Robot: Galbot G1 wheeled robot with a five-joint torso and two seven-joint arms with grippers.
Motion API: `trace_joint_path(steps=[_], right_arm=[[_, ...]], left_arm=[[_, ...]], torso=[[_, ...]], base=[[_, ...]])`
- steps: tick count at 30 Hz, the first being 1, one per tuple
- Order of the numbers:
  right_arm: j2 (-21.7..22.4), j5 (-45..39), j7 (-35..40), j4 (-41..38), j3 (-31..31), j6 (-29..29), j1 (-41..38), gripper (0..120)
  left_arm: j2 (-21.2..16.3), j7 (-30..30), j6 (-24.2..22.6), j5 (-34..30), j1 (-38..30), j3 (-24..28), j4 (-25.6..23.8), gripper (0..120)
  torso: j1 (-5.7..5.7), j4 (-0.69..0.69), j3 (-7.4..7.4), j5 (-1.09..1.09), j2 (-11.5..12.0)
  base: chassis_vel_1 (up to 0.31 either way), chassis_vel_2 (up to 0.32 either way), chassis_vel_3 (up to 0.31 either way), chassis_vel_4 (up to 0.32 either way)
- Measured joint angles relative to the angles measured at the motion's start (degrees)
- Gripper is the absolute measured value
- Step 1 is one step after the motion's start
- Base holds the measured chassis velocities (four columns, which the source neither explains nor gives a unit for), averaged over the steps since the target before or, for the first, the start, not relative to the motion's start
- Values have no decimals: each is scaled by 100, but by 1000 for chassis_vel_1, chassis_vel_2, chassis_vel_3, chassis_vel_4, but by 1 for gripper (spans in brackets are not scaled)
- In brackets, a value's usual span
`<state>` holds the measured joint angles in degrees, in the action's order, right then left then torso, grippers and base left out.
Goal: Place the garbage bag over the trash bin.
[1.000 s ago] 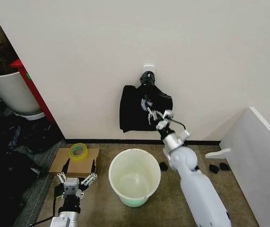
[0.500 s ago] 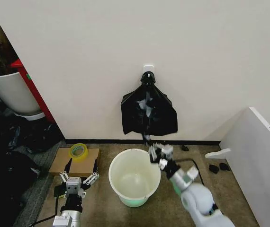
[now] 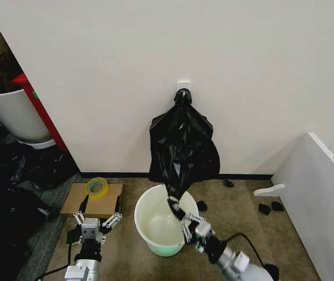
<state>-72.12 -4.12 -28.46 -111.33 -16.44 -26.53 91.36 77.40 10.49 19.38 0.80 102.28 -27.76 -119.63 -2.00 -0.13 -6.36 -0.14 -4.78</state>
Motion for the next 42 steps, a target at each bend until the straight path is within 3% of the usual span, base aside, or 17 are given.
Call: trace_joint_path(steps=[16,23,28,31,32,35,36,39,40,42], right_arm=[[-103,908,-101,87,28,-847,456,0],[-220,962,259,122,39,-776,210,0],[-215,945,633,37,-143,-542,-67,0],[-207,950,1101,-29,-249,-340,-206,0],[-207,950,1101,-29,-249,-340,-206,0],[-195,934,1332,-44,-200,-140,-422,0],[-195,934,1332,-44,-200,-140,-422,0],[-272,1032,1542,-49,-191,3,-515,0],[-272,1032,1542,-49,-191,3,-515,0],[-364,1208,1659,-55,-216,30,-526,0]], left_arm=[[8,9,23,39,33,29,-15,100],[-14,12,25,24,2,55,-29,100],[-308,-56,-123,-263,-181,199,-300,100],[-876,-171,-428,-690,-498,378,-578,100],[-876,-171,-428,-690,-498,378,-578,100],[-1551,-275,-651,-1063,-673,477,-847,100],[-1551,-275,-651,-1063,-673,477,-847,100],[-2358,-347,-967,-1465,-1123,697,-1062,100],[-2358,-347,-967,-1465,-1123,697,-1062,100],[-2875,-308,-1385,-1801,-1605,946,-1191,100]], torso=[[-1,0,-1,0,0],[-1,1,-1,0,0],[-1,1,-1,0,0],[-1,-1,-1,-1,0],[-1,-1,-1,-1,0],[-1,3,-1,0,0],[-1,3,-1,0,0],[-1,0,-1,-2,0],[-1,0,-1,-2,0],[-1,-1,-1,-1,0]], base=[[0,0,0,0],[0,0,0,0],[0,0,0,0],[0,0,0,0],[0,0,0,0],[0,0,0,0],[0,0,0,0],[0,0,0,0],[0,0,0,0],[0,0,0,0]])
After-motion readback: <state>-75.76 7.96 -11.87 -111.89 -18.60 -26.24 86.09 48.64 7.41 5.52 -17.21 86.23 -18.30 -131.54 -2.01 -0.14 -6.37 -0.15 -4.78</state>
